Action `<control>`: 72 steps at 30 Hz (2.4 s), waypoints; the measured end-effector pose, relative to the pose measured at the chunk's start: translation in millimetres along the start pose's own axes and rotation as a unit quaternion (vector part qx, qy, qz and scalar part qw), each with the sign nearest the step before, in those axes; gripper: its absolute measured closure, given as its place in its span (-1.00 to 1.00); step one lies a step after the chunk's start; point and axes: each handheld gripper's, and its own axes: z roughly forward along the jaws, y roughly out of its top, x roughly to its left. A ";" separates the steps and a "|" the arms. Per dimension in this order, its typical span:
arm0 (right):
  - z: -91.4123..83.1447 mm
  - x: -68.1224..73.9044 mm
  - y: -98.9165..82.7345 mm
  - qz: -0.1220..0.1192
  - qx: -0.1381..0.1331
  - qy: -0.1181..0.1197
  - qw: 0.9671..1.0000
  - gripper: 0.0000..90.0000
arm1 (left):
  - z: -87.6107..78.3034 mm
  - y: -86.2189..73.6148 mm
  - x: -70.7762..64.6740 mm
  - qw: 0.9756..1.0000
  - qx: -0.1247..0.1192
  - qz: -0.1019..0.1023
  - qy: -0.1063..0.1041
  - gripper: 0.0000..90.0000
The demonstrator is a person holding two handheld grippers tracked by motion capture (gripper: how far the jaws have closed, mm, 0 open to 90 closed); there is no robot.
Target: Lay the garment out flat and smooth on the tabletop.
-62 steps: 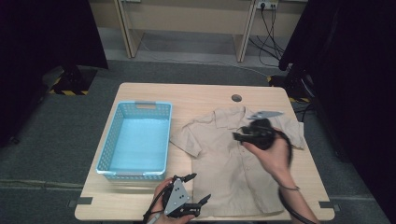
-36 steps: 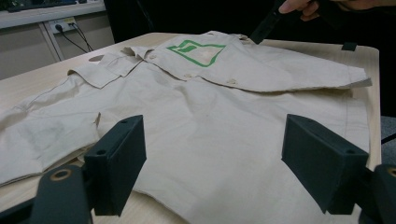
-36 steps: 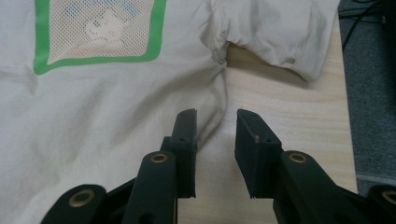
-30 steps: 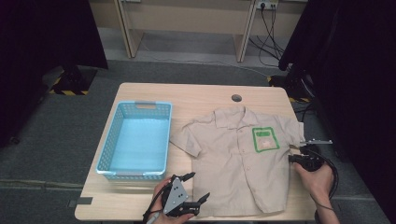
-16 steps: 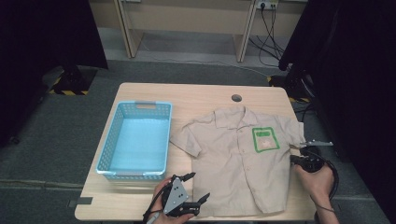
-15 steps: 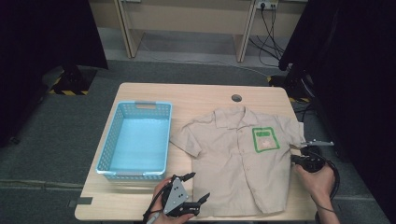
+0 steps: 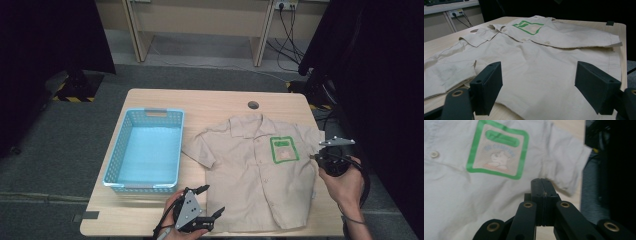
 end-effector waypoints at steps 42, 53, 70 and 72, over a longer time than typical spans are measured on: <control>8.5 12.1 -88.7 0.089 0.062 0.096 0.989 0.66 | 0.5 0.2 -0.2 1.000 0.003 0.002 0.001 -0.52; 6.1 20.7 -93.5 0.069 0.042 0.067 0.994 1.00 | 0.6 0.3 0.0 1.000 0.004 0.000 0.000 -0.52; -44.4 -0.6 -87.9 0.081 -0.013 0.050 0.995 1.00 | 0.5 0.2 0.7 1.000 0.003 -0.004 0.001 -0.52; -53.4 -8.3 -87.5 0.081 -0.019 0.045 0.996 1.00 | 0.7 0.2 0.6 1.000 0.004 -0.004 0.001 -0.52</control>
